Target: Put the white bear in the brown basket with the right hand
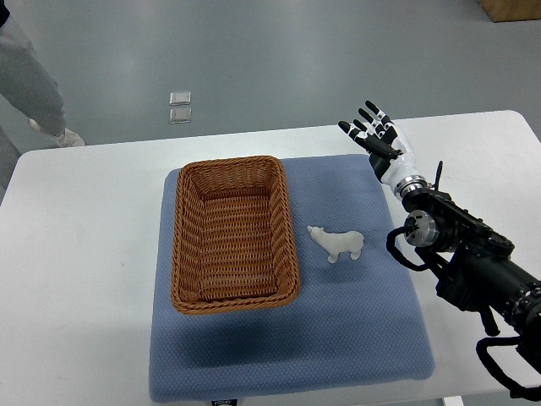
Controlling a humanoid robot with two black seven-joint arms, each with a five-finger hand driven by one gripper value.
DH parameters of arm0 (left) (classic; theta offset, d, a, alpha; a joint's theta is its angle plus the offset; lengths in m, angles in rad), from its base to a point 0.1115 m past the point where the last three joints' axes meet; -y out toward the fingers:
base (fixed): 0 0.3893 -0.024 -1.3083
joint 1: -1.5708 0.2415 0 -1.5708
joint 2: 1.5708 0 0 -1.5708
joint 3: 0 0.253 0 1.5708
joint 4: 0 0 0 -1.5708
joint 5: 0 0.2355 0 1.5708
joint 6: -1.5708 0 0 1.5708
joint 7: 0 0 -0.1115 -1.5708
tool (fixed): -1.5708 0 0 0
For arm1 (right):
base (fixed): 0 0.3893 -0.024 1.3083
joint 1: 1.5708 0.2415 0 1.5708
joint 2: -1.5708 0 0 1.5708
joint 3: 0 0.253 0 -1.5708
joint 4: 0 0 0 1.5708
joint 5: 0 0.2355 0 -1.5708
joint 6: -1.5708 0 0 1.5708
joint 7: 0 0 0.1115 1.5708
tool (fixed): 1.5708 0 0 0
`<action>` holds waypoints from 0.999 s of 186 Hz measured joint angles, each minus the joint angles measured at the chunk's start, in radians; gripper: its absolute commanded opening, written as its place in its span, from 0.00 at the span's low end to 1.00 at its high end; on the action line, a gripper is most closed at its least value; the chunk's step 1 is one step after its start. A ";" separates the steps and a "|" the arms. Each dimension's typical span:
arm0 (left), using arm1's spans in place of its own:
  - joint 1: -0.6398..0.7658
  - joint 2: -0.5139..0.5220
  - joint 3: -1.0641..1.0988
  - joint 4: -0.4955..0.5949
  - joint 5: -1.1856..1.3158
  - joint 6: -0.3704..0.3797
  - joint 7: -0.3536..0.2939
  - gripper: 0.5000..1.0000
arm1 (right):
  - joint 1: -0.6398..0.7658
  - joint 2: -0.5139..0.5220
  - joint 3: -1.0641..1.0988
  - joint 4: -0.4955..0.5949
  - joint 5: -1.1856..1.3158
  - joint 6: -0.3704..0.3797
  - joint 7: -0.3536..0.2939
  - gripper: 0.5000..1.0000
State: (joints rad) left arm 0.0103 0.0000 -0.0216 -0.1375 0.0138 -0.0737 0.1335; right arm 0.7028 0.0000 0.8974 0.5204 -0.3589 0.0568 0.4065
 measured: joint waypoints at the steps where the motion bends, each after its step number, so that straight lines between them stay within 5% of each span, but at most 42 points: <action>1: 0.000 0.000 0.000 0.000 0.000 0.000 0.000 1.00 | 0.000 0.000 0.000 0.000 0.000 0.000 0.000 0.84; 186: -0.001 0.000 -0.001 -0.001 0.000 0.002 0.000 1.00 | 0.001 0.000 0.000 0.000 0.001 0.001 0.000 0.84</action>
State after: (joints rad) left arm 0.0092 0.0000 -0.0228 -0.1381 0.0138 -0.0720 0.1335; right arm 0.7041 0.0000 0.8974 0.5200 -0.3575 0.0576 0.4066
